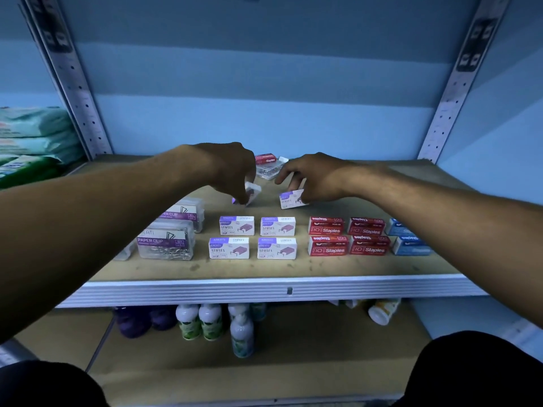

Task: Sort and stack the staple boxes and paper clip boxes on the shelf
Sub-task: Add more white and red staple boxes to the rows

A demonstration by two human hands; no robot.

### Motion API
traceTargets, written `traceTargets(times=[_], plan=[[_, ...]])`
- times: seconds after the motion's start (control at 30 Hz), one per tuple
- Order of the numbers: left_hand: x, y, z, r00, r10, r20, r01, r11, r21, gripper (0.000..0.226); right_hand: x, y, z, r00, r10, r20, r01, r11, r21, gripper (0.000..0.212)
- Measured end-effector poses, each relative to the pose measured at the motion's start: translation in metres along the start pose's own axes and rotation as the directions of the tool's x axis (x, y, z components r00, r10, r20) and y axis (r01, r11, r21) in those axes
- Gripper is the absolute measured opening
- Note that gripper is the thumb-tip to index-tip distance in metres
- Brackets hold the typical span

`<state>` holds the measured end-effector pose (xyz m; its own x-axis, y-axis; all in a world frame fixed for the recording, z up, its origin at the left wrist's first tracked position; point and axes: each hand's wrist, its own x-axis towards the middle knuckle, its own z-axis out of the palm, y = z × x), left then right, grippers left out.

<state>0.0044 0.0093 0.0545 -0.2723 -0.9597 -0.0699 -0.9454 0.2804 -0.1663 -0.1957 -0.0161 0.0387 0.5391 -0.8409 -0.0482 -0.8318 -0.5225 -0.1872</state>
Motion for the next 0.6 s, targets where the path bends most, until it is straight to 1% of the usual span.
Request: traceTargets(times=[0.03, 0.13, 0.47, 0.6], plan=[[0.001, 0.002, -0.001, 1.000, 0.010, 0.003, -0.010, 1.000, -0.008, 0.020, -0.001, 0.001, 0.001, 1.000, 0.005, -0.001, -0.005, 1.000, 0.005, 0.053], [0.003, 0.009, -0.003, 0.999, 0.030, 0.026, -0.028, 0.999, -0.044, 0.020, -0.002, 0.005, 0.003, 1.000, 0.013, 0.002, -0.013, 0.999, 0.030, 0.052], [0.011, 0.014, 0.006, 0.997, 0.077, 0.027, -0.076, 0.995, -0.057, 0.020, -0.004, 0.007, 0.006, 1.000, -0.001, -0.007, 0.002, 0.997, 0.072, 0.052], [0.013, 0.013, 0.010, 0.997, 0.070, 0.046, -0.065, 0.993, -0.100, 0.032, -0.004, 0.008, 0.009, 1.000, -0.011, 0.001, 0.011, 0.997, 0.073, 0.050]])
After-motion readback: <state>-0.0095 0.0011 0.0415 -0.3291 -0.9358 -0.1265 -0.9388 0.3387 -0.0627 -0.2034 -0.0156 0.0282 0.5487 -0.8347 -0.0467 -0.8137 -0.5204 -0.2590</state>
